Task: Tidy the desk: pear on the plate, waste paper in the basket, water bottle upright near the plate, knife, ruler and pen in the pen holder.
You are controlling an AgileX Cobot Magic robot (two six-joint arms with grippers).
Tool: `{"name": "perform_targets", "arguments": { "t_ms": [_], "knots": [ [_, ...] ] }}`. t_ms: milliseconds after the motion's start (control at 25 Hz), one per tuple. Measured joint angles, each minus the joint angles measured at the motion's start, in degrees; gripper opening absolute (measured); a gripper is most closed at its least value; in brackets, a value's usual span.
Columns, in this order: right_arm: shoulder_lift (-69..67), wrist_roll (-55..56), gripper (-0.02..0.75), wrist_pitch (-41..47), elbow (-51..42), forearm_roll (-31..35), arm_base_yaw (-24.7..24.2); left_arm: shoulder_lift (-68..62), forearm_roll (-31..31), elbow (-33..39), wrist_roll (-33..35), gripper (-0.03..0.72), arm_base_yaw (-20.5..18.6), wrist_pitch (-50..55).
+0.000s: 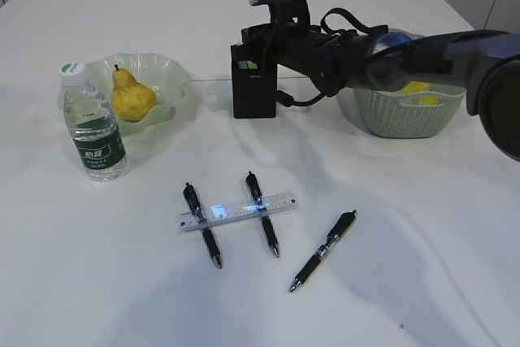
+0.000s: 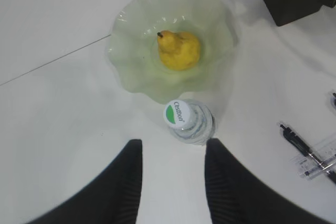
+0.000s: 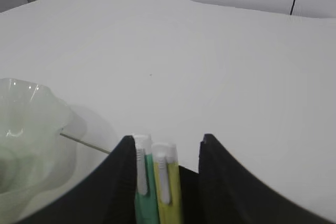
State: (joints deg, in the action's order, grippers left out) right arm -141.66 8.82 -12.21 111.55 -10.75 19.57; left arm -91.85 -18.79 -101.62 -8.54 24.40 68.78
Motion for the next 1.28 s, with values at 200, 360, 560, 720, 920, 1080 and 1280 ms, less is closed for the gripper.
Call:
{"name": "perform_targets", "arguments": {
  "t_ms": [200, 360, 560, 720, 920, 1080, 1280],
  "knots": [
    [2.75, 0.1, 0.331, 2.72, 0.0, -3.75, 0.0, 0.0, -0.2, 0.0, -0.85, 0.276, 0.0, 0.25],
    [6.6, 0.1, 0.331, 9.9, 0.0, -4.54, 0.0, 0.62, -0.2, 0.0, -2.31, 0.276, 0.0, -1.99],
    [11.99, 0.1, 0.331, 23.91, 0.0, -4.63, 0.0, 4.93, -0.34, 0.0, -4.02, 0.275, 0.0, -8.54],
    [17.65, 0.1, 0.331, 38.17, 0.0, -4.38, 0.0, 9.36, -0.36, 0.0, -5.04, 0.275, 0.0, -12.18],
    [24.83, -1.95, 0.331, 55.65, 0.0, -3.08, 1.34, 14.75, -2.2, -0.07, -8.61, 0.275, 0.0, -12.43],
    [29.53, -4.99, 0.331, 65.29, 0.1, -0.66, 3.87, 18.99, -7.08, -0.07, -13.69, 0.275, 0.0, -7.57],
    [34.19, -8.82, 0.331, 74.02, 0.1, 2.27, 6.79, 24.77, -9.44, -0.12, -15.69, 0.275, 0.0, 1.86]
  ]
}}
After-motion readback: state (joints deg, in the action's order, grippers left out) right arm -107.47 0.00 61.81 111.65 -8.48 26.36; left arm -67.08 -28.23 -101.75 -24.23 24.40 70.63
